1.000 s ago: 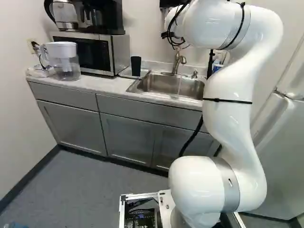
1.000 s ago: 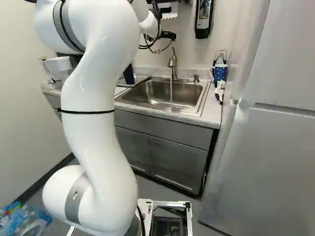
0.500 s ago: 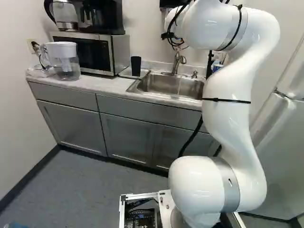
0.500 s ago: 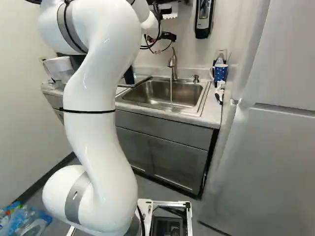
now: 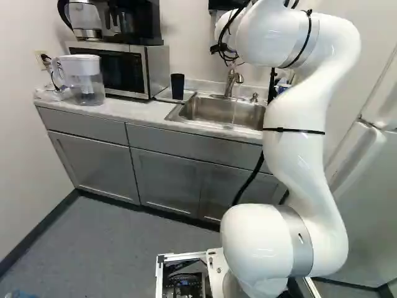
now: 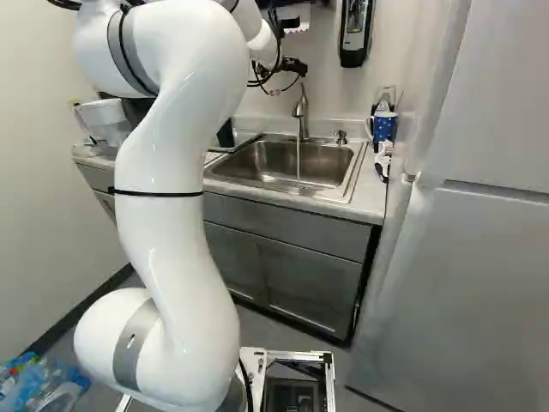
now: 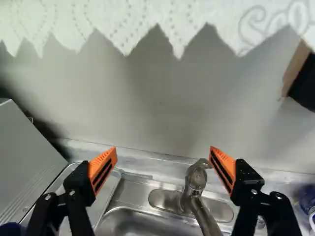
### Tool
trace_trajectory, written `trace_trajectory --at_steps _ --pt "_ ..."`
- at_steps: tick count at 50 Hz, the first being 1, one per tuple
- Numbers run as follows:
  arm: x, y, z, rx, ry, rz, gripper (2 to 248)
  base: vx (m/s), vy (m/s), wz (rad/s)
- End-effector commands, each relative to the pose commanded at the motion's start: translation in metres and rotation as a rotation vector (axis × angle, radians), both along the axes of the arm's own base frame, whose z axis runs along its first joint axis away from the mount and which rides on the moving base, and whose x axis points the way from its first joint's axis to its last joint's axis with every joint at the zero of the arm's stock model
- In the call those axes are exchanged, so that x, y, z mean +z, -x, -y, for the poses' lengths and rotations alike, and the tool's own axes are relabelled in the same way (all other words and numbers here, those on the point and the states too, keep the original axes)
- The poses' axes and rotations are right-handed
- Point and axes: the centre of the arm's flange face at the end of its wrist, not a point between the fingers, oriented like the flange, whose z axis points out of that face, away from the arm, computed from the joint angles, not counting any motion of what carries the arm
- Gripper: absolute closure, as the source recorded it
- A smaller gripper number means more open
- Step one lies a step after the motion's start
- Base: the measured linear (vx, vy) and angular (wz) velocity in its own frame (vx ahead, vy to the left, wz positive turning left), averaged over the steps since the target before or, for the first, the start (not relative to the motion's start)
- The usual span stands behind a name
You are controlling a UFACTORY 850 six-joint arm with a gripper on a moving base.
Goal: Rinse the cup and place it in the tray
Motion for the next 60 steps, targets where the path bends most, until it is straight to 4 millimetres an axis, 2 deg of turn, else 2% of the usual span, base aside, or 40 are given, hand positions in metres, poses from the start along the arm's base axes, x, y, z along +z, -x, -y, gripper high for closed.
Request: trace_trajectory --at_steps 15,38,60 --pt "-0.004 -0.007 0.0 0.004 -0.004 -0.025 3 0.0 0.0 0.0" --pt "-0.008 -0.006 -0.001 0.007 -0.01 -0.069 3 0.0 0.0 0.0" --pt "-0.007 0.013 -0.01 0.018 -0.015 -0.108 3 0.0 0.0 0.0"
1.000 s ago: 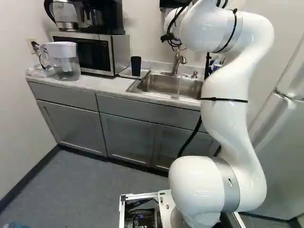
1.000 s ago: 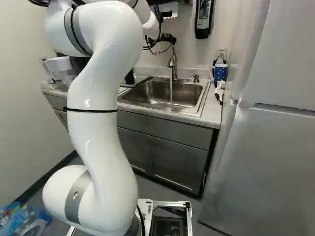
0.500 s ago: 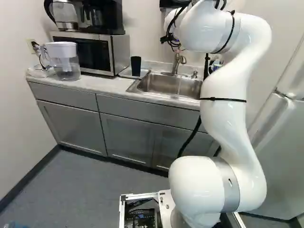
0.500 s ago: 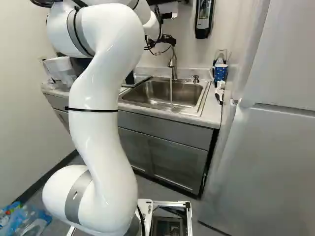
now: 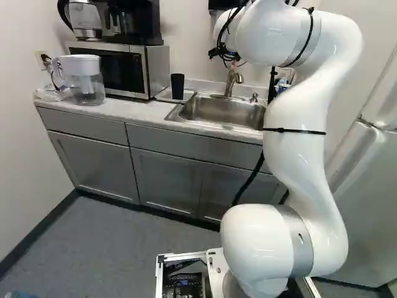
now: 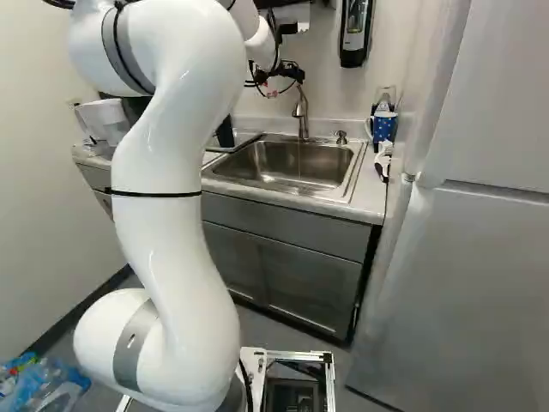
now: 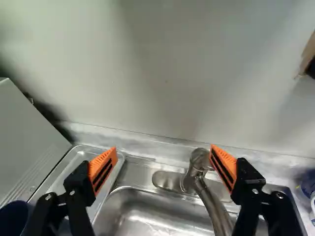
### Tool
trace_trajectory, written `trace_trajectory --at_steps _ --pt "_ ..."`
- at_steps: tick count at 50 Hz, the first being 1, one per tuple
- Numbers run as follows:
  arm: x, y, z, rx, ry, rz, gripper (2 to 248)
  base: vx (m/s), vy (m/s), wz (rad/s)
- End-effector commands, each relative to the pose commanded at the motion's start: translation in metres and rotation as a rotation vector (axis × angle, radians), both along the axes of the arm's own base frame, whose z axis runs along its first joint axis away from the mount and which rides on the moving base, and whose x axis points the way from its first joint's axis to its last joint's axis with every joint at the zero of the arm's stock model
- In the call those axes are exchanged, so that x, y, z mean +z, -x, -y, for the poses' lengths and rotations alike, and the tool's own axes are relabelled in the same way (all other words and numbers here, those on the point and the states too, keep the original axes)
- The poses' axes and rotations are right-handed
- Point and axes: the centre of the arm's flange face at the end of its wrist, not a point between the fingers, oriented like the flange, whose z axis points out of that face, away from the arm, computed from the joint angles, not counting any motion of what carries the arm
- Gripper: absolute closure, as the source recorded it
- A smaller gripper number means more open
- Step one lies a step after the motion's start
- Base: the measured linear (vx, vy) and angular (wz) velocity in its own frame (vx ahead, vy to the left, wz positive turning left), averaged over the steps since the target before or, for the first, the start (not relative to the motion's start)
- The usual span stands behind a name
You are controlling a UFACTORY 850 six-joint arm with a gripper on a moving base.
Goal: Rinse the cup and place it in the tray
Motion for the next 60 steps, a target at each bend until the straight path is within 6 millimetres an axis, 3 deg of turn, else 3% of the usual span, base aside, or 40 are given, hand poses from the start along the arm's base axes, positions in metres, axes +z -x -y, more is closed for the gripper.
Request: trace_trajectory --at_steps 25,60 --pt "0.004 0.005 -0.007 0.007 0.005 0.036 3 0.0 0.0 0.0" --pt "0.009 0.055 -0.05 0.066 -0.001 -0.018 3 0.0 0.0 0.0"
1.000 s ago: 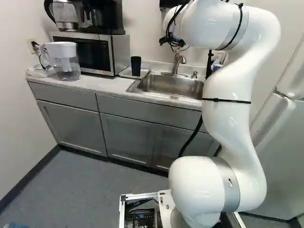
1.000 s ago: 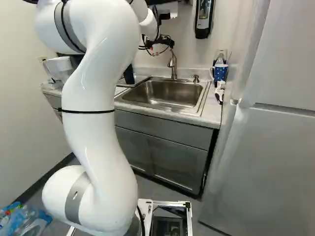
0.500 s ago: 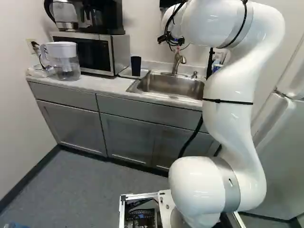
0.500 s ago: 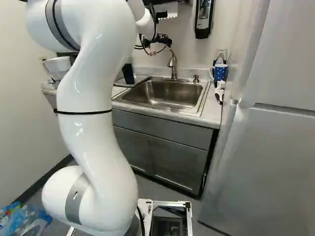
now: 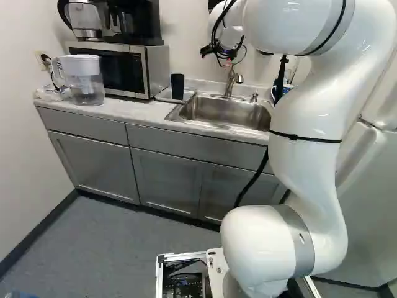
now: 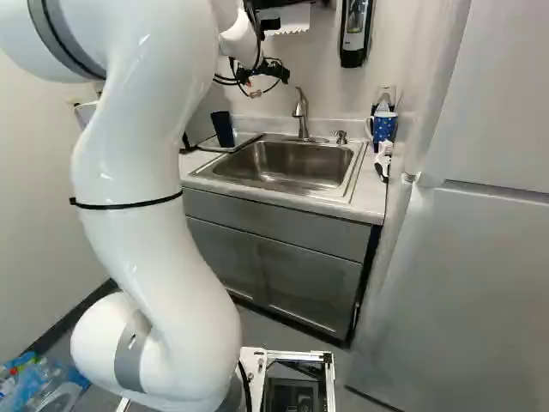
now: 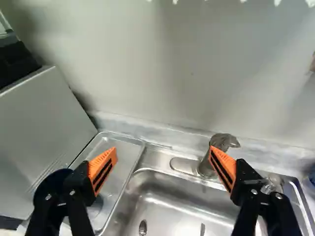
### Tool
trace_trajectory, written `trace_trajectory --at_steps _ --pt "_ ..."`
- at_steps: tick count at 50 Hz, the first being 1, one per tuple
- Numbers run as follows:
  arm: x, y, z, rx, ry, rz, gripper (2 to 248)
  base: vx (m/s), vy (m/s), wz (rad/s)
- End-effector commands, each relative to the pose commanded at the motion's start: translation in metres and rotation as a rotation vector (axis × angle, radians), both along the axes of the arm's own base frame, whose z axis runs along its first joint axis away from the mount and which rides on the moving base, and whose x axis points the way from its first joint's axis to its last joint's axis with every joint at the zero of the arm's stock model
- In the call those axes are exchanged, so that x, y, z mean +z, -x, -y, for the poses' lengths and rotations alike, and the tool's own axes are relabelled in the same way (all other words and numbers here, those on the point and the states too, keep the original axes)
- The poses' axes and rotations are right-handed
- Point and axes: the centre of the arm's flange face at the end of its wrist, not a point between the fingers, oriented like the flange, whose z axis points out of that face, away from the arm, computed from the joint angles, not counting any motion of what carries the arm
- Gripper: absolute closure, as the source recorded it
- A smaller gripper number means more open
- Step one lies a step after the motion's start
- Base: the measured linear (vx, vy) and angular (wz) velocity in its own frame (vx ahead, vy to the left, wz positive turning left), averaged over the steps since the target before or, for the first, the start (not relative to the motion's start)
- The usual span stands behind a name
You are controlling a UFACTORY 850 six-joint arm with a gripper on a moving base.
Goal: Rinse the cup and place it in the tray
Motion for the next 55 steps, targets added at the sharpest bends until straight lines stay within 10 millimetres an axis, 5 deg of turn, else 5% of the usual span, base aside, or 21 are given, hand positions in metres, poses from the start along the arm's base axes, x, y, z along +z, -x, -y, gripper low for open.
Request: trace_trajectory --at_steps 55 --pt "-0.02 0.128 -0.009 0.027 -0.025 -0.365 3 0.0 0.0 0.0"
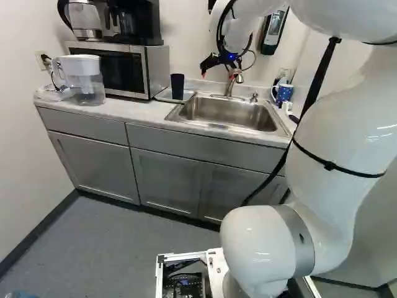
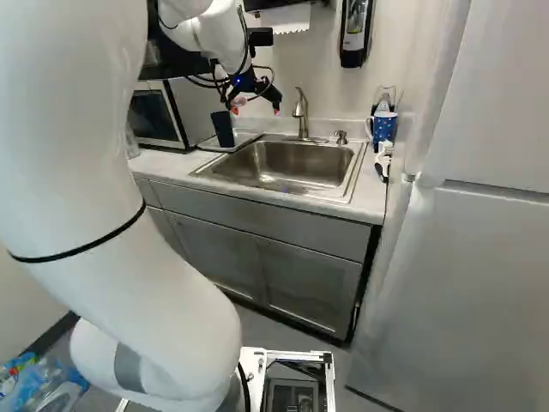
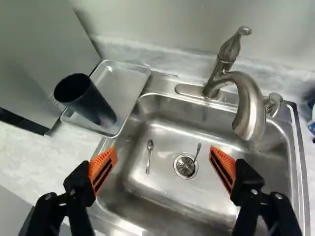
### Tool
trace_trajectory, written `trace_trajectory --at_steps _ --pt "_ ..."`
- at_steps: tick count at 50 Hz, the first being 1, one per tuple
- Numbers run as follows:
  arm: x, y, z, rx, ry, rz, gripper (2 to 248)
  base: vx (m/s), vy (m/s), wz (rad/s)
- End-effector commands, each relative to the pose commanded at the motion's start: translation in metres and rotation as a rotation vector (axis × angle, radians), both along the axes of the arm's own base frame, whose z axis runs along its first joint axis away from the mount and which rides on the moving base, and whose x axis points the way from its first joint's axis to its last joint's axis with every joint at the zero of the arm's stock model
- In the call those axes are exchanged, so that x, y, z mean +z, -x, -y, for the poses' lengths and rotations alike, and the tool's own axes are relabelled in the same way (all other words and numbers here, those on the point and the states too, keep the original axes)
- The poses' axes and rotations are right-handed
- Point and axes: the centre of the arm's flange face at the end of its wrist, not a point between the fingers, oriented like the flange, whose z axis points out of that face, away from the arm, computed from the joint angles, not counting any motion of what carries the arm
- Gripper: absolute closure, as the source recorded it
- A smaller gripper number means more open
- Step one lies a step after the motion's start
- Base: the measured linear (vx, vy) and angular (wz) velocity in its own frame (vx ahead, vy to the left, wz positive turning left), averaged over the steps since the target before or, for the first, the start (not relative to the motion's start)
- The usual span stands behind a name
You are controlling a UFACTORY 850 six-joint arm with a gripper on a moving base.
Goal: Rinse the cup and place it in the tray
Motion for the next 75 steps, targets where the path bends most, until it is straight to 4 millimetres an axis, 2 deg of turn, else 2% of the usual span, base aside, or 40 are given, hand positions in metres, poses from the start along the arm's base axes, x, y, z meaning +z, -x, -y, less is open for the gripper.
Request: trace_trajectory --at_steps 8,41,75 --pt "-0.003 0.018 0.006 -0.011 -0.004 -0.049 3 0.0 0.0 0.0" --pt "-0.004 0.074 0.043 -0.099 -0.005 -0.043 3 0.0 0.0 0.0" --pt "-0.004 0.075 0.044 -0.102 -0.005 -0.043 3 0.0 0.0 0.0"
